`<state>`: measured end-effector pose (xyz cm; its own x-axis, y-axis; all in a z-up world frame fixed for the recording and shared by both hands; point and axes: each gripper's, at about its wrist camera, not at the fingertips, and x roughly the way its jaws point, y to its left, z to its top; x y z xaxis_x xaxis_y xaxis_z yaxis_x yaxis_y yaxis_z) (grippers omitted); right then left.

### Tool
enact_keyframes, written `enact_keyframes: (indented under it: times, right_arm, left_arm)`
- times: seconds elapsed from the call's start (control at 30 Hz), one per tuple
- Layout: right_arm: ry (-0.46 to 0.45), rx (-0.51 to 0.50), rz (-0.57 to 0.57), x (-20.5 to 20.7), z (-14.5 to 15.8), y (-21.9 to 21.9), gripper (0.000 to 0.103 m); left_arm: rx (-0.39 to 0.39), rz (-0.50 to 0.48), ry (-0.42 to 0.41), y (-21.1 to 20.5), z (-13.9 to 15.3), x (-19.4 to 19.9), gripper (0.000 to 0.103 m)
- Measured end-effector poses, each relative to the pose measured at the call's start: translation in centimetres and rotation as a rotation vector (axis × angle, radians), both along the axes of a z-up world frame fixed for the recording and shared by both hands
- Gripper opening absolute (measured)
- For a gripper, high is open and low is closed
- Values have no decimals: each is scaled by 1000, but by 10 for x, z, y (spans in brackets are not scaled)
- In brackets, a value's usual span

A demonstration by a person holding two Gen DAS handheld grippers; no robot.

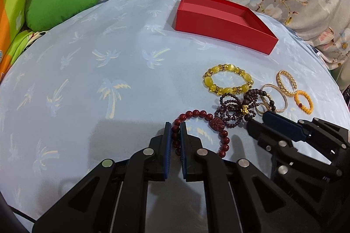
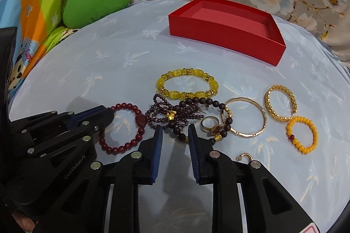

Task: Organize jewelry
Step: 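Hold the red bracelet in the left tool while the right tool grasps the black-and-gold bead bracelet, then lift both bracelets and carry both tools over the red box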

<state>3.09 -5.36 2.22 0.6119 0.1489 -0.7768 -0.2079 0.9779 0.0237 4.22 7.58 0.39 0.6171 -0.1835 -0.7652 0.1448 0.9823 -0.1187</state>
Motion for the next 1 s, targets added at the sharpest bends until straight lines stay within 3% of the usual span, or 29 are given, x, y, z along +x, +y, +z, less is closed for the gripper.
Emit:
enact_keyframes:
  times: [0.17, 0.47, 0.5, 0.7, 0.83, 0.93, 1.0]
  right_arm:
    - [-10, -50, 16, 0, -7, 8, 22]
    - [-9, -61, 21, -4, -10, 0, 6]
    - [10, -48, 31, -4, -12, 1, 0]
    - [26, -19, 36, -12, -11, -4, 0]
    - [57, 63, 18, -18, -11, -19, 0]
    - [79, 106, 13, -15, -11, -25, 8]
    - [77, 114, 14, -13, -10, -23, 27]
  left_arm:
    - [-4, 8, 2, 2, 0, 0, 8]
    - [0, 10, 3, 2, -1, -2, 8]
    - [1, 11, 3, 2, -1, -3, 8]
    - [2, 11, 4, 2, -1, -4, 8]
    - [0, 11, 4, 2, -1, -4, 8]
    - [-1, 14, 4, 2, -1, -5, 8]
    - [-5, 15, 6, 3, -1, -5, 8]
